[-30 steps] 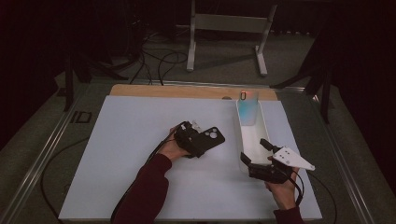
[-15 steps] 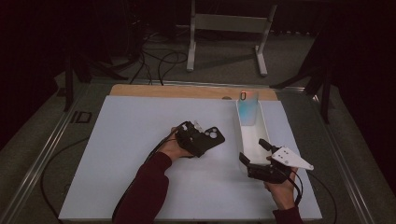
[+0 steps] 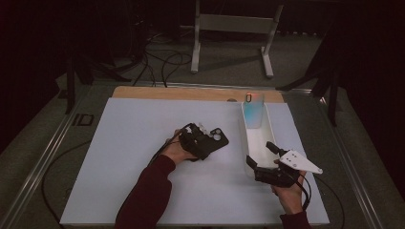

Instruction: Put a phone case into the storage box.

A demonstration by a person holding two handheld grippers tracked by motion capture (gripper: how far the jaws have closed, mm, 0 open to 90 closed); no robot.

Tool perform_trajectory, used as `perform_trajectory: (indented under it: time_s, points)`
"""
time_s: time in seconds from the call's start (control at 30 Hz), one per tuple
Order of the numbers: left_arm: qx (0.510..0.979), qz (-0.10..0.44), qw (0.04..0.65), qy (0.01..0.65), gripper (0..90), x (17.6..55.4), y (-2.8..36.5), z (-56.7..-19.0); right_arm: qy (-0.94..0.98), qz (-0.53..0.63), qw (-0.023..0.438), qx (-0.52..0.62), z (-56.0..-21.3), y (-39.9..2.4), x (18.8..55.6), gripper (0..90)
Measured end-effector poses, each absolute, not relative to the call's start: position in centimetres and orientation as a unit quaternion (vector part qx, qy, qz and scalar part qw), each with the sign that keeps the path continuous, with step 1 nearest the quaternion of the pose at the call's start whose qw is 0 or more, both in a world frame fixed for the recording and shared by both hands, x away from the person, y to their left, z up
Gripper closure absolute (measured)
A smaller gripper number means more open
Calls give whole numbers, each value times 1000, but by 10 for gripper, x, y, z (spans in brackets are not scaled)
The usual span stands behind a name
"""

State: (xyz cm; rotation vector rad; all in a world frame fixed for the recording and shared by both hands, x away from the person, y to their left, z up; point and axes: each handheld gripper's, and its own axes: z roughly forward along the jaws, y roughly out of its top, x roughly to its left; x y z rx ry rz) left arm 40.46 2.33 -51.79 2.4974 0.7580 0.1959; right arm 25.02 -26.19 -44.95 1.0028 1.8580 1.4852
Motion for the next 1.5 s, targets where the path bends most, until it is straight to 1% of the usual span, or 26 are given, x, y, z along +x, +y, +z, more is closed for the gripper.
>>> perform_trajectory:
  time_s: [0.13, 0.57, 0.9, 1.17, 1.5]
  points:
    - [914, 80, 275, 288, 159, 402, 29, -510, 691, 552, 277, 375, -449, -263, 250, 102]
    - [894, 126, 323, 283, 155, 380, 44, -469, 691, 549, 276, 380, -447, -263, 251, 102]
    - [878, 138, 360, 285, 154, 361, 60, -453, 692, 545, 270, 390, -447, -264, 254, 102]
    - [875, 148, 367, 279, 154, 348, 65, -448, 690, 544, 272, 393, -443, -267, 254, 102]
    - [870, 154, 382, 270, 153, 336, 67, -445, 693, 546, 258, 395, -443, -265, 257, 101]
